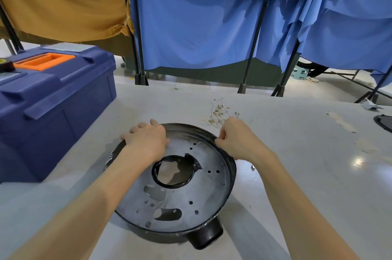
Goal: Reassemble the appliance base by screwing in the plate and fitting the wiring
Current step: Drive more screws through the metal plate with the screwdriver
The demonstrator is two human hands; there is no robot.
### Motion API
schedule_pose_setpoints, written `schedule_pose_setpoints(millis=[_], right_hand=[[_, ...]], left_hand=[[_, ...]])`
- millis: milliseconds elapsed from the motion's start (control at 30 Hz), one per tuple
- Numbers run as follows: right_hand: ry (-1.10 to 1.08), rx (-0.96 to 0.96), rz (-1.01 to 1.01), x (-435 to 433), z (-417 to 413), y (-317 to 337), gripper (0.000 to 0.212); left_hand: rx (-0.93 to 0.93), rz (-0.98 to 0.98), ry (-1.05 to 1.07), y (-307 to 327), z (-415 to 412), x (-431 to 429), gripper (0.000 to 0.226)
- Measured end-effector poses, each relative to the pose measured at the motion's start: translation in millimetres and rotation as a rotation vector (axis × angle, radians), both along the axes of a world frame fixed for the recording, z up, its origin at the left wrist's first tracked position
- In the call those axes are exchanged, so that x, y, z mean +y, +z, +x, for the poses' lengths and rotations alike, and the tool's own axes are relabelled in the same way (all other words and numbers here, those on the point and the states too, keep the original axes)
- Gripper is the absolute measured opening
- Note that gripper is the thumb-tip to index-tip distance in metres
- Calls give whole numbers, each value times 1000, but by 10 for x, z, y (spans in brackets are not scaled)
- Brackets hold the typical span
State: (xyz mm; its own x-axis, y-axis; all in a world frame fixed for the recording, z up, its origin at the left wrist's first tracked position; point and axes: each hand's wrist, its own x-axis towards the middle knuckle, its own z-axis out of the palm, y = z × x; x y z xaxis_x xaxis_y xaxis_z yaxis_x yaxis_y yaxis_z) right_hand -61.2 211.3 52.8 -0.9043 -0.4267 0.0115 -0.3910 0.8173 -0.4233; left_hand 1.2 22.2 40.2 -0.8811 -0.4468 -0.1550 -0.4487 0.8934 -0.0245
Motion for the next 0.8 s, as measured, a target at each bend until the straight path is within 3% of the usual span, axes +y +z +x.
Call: schedule_pose_setpoints(millis=[100,200,300,367,433,533,667,800], right_hand=[[-22,-75,27,79,33,22,29],[15,-220,71,168,116,86,22],[-11,-210,49,193,122,108,20],[-49,-121,-32,161,109,65,21],[-54,-96,-106,114,104,5,40],[-48,-90,-124,104,79,-42,54],[-112,-100,-180,158,24,-76,50],[-110,-194,-254,247,-23,-66,29]], left_hand=[[17,44,-110,-16,-104,-78,58],[59,145,-276,-27,-168,-104,69],[79,-13,-145,-20,-127,-36,76],[47,-83,3,26,-67,36,67],[39,-30,44,38,-64,62,55],[50,77,-36,19,-145,1,57],[122,218,-215,9,-244,-118,59],[309,373,-403,-32,-145,-48,47]])
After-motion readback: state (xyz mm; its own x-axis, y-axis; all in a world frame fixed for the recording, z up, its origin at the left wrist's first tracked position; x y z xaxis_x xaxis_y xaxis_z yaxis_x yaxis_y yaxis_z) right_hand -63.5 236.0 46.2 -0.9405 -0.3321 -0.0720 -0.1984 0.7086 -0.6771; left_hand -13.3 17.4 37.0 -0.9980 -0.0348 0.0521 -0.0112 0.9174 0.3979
